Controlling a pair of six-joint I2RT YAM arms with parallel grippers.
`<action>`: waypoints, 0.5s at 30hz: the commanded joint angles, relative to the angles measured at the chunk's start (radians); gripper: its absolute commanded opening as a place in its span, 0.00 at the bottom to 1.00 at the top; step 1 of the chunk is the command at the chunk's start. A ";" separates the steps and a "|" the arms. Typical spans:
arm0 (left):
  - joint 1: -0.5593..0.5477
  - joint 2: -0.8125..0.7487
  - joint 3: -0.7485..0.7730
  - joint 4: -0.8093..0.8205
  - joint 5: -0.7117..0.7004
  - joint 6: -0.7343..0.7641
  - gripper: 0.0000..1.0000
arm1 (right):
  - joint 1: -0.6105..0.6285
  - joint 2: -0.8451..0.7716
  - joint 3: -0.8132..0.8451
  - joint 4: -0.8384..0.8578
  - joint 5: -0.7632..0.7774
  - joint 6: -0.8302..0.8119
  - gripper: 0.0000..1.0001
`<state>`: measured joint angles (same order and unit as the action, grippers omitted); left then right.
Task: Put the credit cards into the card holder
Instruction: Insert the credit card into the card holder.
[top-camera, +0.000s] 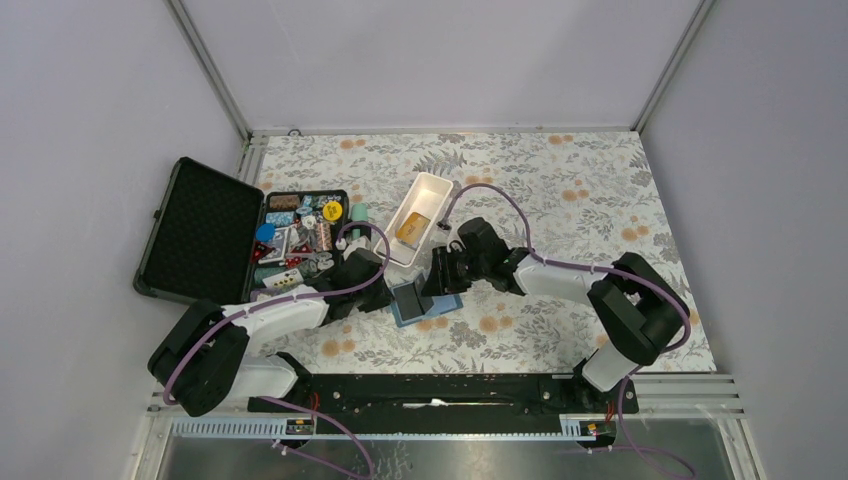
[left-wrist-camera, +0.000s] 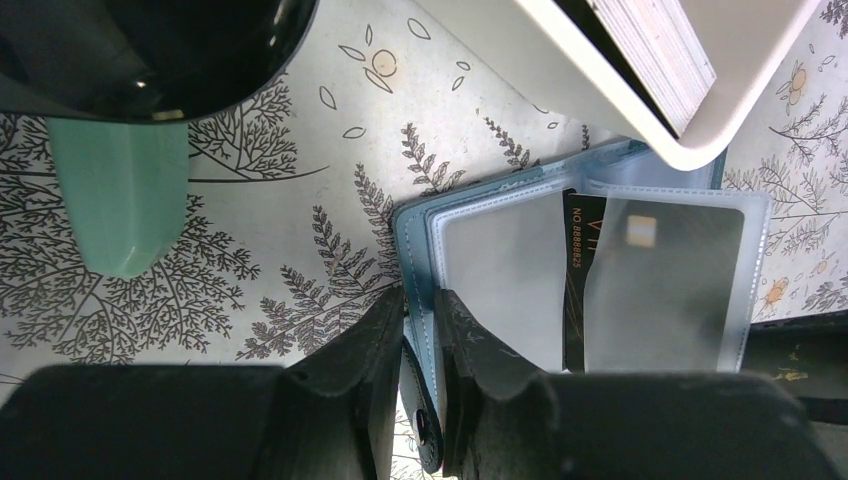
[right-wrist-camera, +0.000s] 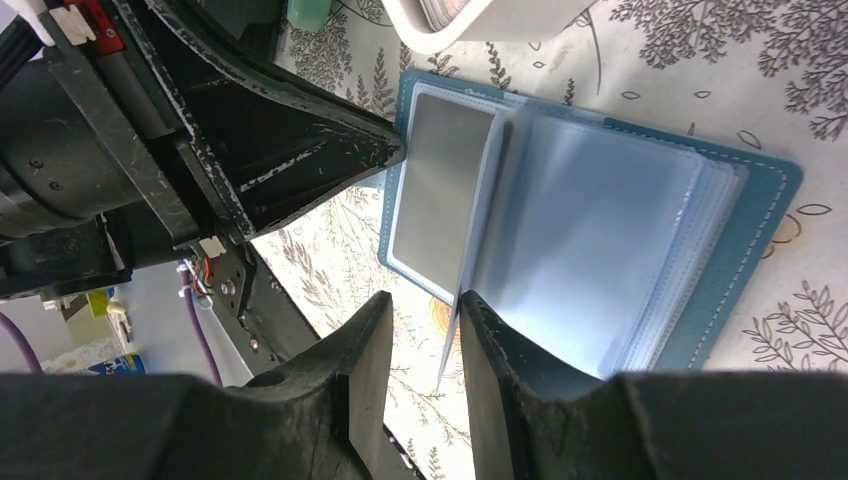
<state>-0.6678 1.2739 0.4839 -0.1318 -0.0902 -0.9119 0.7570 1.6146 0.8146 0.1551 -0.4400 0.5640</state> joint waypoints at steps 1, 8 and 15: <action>0.004 0.009 -0.008 0.000 0.024 0.013 0.20 | 0.028 0.008 0.020 0.031 -0.035 0.004 0.38; 0.005 -0.003 -0.018 0.011 0.032 0.007 0.20 | 0.093 0.028 0.048 0.033 -0.011 0.004 0.38; 0.006 -0.007 -0.022 0.037 0.050 0.008 0.20 | 0.159 0.067 0.116 -0.053 0.102 -0.053 0.38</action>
<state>-0.6651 1.2736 0.4812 -0.1242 -0.0719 -0.9123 0.8902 1.6573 0.8696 0.1387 -0.4076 0.5537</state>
